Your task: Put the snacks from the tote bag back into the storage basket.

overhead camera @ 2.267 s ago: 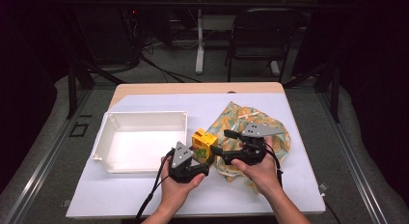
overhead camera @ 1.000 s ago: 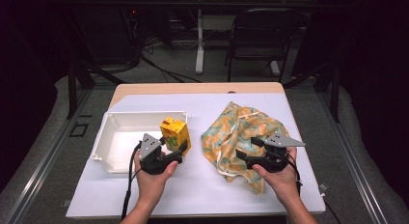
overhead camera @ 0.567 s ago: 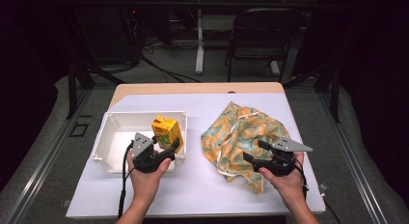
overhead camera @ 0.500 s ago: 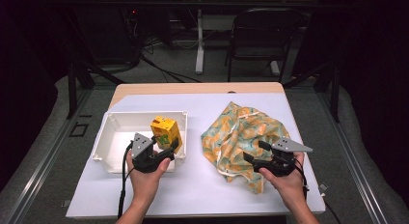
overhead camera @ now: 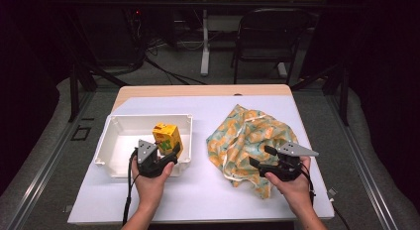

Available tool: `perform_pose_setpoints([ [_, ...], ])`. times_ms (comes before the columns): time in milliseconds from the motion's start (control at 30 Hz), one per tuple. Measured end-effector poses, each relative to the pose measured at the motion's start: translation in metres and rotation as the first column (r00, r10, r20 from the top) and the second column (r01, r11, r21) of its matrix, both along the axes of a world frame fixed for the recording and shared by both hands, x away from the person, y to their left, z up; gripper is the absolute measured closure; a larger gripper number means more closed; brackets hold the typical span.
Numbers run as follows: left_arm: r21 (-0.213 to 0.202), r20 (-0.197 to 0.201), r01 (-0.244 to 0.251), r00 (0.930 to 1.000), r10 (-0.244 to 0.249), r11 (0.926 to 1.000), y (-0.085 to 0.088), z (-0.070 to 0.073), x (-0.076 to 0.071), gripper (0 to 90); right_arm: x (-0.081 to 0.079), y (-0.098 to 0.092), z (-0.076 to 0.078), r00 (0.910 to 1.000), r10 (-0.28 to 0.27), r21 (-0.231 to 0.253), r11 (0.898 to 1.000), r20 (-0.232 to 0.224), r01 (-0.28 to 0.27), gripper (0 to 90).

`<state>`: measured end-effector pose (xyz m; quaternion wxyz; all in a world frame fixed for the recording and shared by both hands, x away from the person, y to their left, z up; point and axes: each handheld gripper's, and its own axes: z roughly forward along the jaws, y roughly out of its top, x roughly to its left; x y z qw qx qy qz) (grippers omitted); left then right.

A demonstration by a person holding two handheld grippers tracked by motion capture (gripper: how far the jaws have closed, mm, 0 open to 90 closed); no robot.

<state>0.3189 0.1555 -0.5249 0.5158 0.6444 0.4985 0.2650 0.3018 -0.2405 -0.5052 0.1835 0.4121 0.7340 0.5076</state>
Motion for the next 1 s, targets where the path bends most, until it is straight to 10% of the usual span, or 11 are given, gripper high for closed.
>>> perform_pose_setpoints([
  [533, 0.058, -0.044, -0.125, 0.9908, 0.128, 0.9904, -0.001, -0.024, -0.009, 31.9, 0.003, -0.001, -0.008, 0.9998, -0.014, -0.004, 1.000, -0.014, 0.014, 24.4],
  [1000, 0.083, -0.080, -0.137, 0.9864, 0.144, 0.9871, -0.002, -0.038, 0.000, 31.9, 0.006, -0.002, -0.014, 0.9994, -0.019, -0.010, 1.000, -0.030, 0.019, 24.8],
])
